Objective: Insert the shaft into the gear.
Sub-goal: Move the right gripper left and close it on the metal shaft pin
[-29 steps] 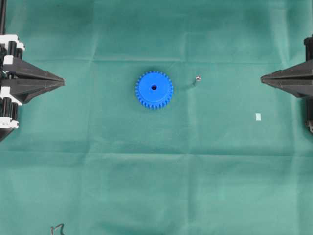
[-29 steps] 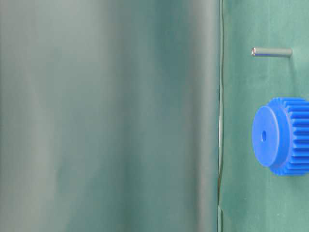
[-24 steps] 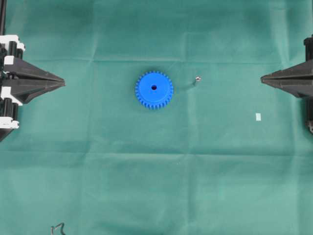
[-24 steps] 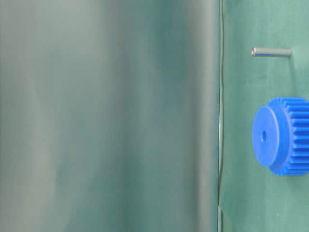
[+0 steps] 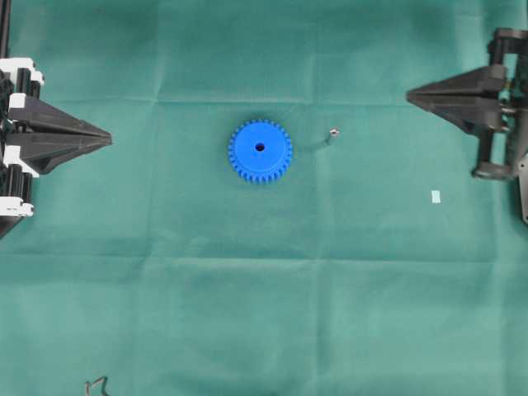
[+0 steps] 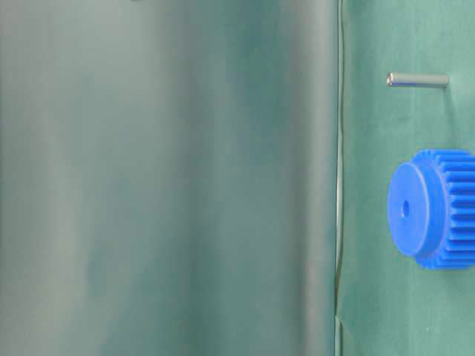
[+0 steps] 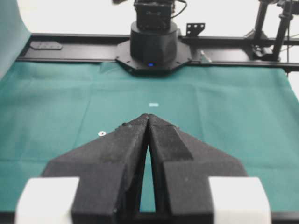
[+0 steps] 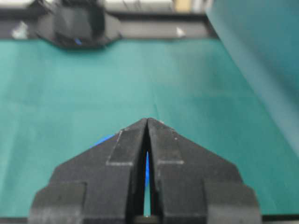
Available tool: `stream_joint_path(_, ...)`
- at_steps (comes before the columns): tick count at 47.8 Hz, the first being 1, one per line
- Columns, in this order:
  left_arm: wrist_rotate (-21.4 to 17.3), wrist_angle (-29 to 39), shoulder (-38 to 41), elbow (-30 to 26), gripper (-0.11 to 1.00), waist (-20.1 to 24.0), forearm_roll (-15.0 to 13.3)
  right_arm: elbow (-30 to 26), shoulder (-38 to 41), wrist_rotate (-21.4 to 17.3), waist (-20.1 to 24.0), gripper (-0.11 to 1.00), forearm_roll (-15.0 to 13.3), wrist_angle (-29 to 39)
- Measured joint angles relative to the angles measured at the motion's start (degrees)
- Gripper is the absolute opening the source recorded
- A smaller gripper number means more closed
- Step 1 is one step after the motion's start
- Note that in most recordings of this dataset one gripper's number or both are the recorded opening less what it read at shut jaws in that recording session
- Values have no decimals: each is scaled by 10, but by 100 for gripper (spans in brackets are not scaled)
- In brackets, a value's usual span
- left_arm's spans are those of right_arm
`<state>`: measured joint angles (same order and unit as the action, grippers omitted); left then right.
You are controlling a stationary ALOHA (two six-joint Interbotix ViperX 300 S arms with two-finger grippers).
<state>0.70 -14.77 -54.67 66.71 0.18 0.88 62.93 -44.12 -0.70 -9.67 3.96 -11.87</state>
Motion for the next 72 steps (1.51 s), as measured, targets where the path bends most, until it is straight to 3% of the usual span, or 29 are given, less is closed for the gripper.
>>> stream_joint_path(6, 0, 1, -1, 0, 0, 0, 0, -17, 58, 2, -7, 5, 0, 4)
stream_joint_path(9, 0, 0, -1, 0, 0, 0, -1, -23, 87, 1, -11, 14, 0, 4)
stream_joint_path(19, 0, 0, -1, -1, 0, 0, -1, -38, 181, 1, -14, 75, 11, 1)
stream_joint_path(22, 1, 0, -1, 0, 0, 0, 0, -40, 212, 1, -16, 88, 15, -9)
stream_joint_path(31, 0, 1, -1, 0, 0, 0, -1, -44, 301, 0, -24, 77, 35, -47)
stream_joint_path(44, 0, 2, 0, 0, 0, 0, 0, -63, 399, 0, -25, 77, 52, -71)
stream_joint_path(59, 0, 4, 1, 0, 0, 0, 0, -68, 436, -1, -25, 71, 66, -93)
stream_joint_path(64, 1, 4, 1, 0, 0, 0, -1, -68, 436, 0, -25, 58, 66, -93)
stream_joint_path(72, 0, 4, 1, 0, 0, 0, 0, -68, 436, -1, -25, 18, 67, -92)
